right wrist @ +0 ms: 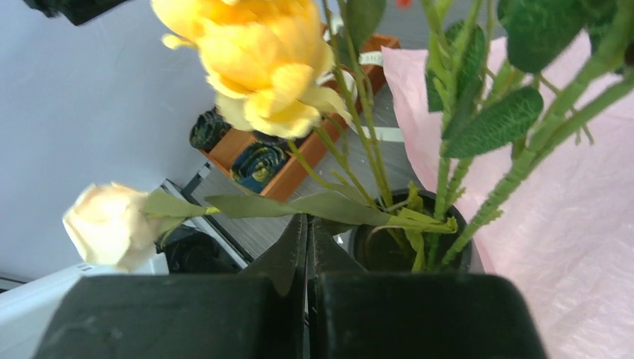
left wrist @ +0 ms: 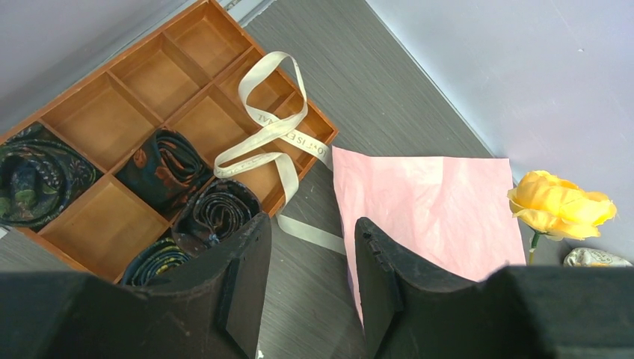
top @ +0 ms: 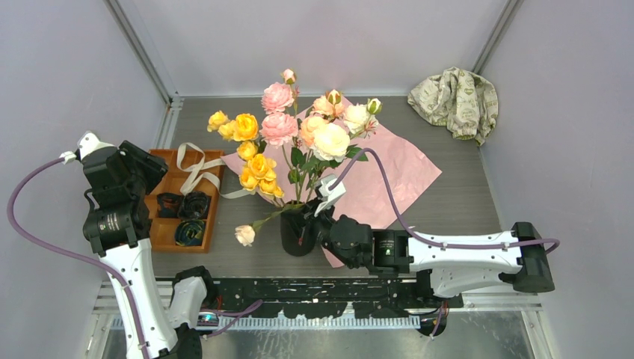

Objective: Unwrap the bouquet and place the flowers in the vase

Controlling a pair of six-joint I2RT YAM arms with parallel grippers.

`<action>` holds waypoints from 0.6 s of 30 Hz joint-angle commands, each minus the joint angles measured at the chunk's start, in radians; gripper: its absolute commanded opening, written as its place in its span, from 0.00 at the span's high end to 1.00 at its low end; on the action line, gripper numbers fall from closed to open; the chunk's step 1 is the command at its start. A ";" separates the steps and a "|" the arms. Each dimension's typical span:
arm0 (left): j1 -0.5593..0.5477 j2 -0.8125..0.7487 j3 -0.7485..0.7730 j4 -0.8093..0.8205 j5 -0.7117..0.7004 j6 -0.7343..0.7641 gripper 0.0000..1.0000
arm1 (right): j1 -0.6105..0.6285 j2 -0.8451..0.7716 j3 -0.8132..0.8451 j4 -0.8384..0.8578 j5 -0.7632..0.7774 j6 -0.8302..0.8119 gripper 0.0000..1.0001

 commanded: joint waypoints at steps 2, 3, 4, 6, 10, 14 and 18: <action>0.005 -0.015 0.016 0.013 -0.007 0.013 0.54 | -0.028 -0.033 -0.044 0.032 -0.052 0.106 0.99; 0.005 -0.014 0.015 0.013 -0.005 0.011 0.54 | -0.028 -0.035 -0.046 0.023 -0.054 0.109 0.99; 0.005 -0.014 0.015 0.014 -0.003 0.011 0.54 | -0.029 -0.037 -0.045 0.015 -0.059 0.109 0.99; 0.005 -0.014 0.013 0.015 0.001 0.009 0.54 | -0.027 -0.038 -0.035 -0.010 -0.069 0.104 0.98; 0.004 -0.016 0.018 0.013 0.000 0.009 0.54 | -0.027 -0.058 -0.018 -0.049 -0.087 0.096 0.77; 0.004 -0.017 0.019 0.011 0.000 0.008 0.54 | -0.024 -0.103 -0.017 -0.077 -0.094 0.092 0.55; 0.005 -0.018 0.019 0.011 0.002 0.005 0.54 | -0.012 -0.159 -0.024 -0.102 -0.091 0.086 0.48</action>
